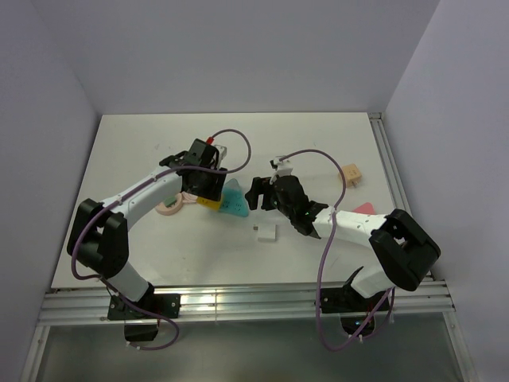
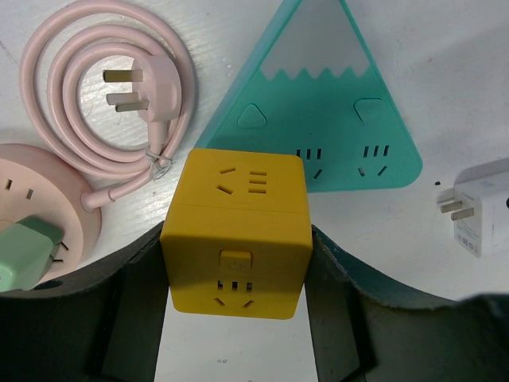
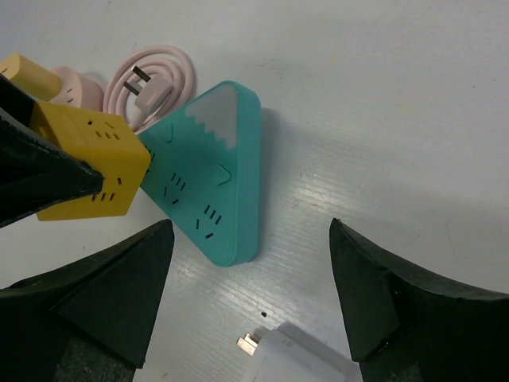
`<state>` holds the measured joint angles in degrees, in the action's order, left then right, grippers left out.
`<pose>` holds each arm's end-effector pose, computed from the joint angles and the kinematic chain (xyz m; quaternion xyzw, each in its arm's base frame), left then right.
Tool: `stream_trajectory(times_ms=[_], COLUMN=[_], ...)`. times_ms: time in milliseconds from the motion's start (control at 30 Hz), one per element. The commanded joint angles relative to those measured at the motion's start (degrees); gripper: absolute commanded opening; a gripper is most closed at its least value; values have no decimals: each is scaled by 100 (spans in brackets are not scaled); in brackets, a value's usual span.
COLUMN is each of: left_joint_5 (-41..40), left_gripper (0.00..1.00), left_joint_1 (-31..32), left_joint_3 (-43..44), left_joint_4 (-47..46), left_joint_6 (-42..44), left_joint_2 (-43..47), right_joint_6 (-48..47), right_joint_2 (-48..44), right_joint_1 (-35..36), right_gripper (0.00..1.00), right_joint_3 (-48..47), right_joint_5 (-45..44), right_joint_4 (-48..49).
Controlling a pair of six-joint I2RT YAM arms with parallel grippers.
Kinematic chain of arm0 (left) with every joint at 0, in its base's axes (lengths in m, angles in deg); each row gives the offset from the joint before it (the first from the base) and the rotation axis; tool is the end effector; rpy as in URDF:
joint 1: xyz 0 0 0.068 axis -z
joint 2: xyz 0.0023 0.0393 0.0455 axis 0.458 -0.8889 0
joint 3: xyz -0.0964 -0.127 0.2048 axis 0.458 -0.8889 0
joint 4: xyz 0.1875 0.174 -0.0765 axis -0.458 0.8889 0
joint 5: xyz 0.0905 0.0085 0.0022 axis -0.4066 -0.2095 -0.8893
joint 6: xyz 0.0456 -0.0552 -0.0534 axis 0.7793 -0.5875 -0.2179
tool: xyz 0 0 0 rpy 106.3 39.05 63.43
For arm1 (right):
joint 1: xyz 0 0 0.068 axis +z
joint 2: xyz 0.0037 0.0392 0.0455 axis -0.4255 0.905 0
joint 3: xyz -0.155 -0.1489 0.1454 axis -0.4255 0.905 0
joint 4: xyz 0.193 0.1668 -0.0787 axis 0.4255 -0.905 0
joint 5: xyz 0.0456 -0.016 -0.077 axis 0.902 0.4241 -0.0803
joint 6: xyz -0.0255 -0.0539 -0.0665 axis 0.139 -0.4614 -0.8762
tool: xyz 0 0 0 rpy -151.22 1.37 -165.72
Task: Insert the plug
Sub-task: Insert the plug into the socket.
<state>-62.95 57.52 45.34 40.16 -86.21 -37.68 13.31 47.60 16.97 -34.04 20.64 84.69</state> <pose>0.3148 -0.1812 0.1879 0.1493 0.9536 -0.0833 0.2478 0.2672 0.2273 0.1669 -0.0820 0.8310 0.2582 0.4859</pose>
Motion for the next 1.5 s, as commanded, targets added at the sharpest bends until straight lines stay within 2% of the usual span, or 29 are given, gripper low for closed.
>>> stream_trajectory(times_ms=[0, 367, 967, 1100, 1133, 1200, 1300, 1467], left_joint_5=[9, -79, -105, -61, -61, -52, -96, -61], left_gripper=[0, 0, 0, 0, 0, 0, 0, 0], left_joint_1=[94, 138, 138, 138, 129, 138, 138, 120], left_joint_3=[-13, 84, 849, 849, 857, 875, 901, 875], left_joint_4=[49, 111, 638, 620, 620, 646, 682, 656], left_joint_6=[109, 109, 205, 250, 267, 276, 311, 294], left_joint_2=[-57, -179, -1067, -1111, -1120, -1120, -1085, -1068], right_joint_6=[19, 28, 89, 212, 308, 467, 792, 1249], right_joint_2=[27, 107, 221, 308, 431, 580, 862, 1573], right_joint_1=[-49, -67, -128, -356, -426, -663, -927, -946], right_gripper=[86, 85, 86, 85, 82, 77, 77, 79], right_joint_3=[-182, -243, -375, -393, -428, -550, -1050, -2158], right_joint_5=[10, 98, 98, 510, 642, 1149, 1442, 1285], right_joint_4=[129, 85, -64, -38, -21, -99, -564, -1110])
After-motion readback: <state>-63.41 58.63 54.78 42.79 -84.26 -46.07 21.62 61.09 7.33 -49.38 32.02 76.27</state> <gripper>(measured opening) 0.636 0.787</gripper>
